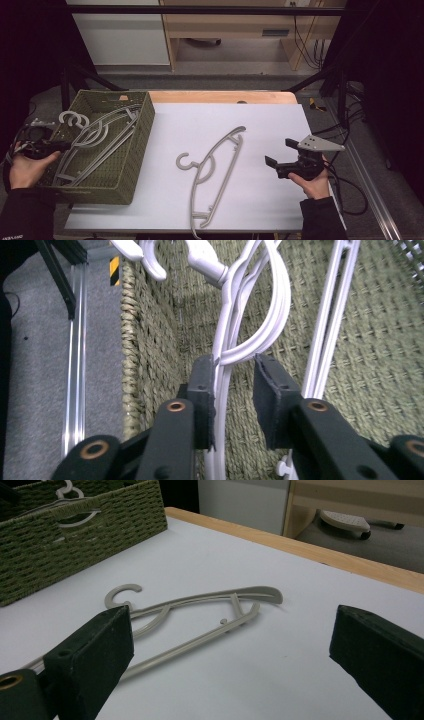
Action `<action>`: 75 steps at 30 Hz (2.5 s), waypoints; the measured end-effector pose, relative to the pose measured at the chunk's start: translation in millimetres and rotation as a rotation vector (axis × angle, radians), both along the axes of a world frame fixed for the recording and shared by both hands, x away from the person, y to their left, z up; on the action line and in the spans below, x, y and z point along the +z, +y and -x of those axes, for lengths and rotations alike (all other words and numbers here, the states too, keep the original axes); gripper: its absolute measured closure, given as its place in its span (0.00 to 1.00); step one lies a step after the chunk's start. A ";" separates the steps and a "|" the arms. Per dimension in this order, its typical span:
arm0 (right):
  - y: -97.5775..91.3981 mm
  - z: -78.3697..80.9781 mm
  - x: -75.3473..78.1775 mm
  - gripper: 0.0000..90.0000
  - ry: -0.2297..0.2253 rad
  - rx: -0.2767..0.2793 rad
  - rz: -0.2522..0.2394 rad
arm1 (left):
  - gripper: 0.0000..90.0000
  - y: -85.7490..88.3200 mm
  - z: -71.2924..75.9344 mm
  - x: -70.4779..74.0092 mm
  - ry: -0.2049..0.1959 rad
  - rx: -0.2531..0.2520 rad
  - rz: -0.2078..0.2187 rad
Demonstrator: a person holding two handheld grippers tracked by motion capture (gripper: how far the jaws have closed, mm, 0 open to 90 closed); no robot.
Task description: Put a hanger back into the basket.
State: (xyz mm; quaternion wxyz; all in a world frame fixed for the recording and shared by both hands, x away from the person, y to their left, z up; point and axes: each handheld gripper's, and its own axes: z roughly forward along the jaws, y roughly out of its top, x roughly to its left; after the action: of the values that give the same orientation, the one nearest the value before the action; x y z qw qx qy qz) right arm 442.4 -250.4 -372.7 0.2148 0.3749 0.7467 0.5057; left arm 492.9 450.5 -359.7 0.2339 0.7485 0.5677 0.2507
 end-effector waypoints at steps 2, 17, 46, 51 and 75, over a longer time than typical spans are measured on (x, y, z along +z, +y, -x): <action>0.2 -0.1 -0.1 0.04 0.001 -0.002 -0.001 | 0.70 -4.0 5.8 3.7 -0.038 -0.020 0.020; 1.9 0.7 1.0 0.05 -0.024 -0.015 -0.005 | 0.35 -63.5 42.4 28.6 -0.328 -0.199 0.204; 88.4 9.7 -2.2 0.04 0.026 0.080 -0.001 | 0.12 -179.3 67.6 -2.7 -0.398 -0.439 0.342; 116.1 10.4 -14.3 0.04 0.074 0.111 0.010 | 0.11 -180.0 68.3 -5.5 -0.392 -0.444 0.341; 203.9 21.3 -75.4 0.19 0.226 0.195 0.175 | 0.10 -180.3 67.3 -7.2 -0.391 -0.441 0.319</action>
State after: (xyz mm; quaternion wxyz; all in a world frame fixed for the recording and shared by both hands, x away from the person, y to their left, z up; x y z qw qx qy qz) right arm 421.1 -46.5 -448.1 0.1113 0.3353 0.8401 0.4116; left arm 425.6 270.2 -366.8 0.5010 0.7451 0.3685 0.2410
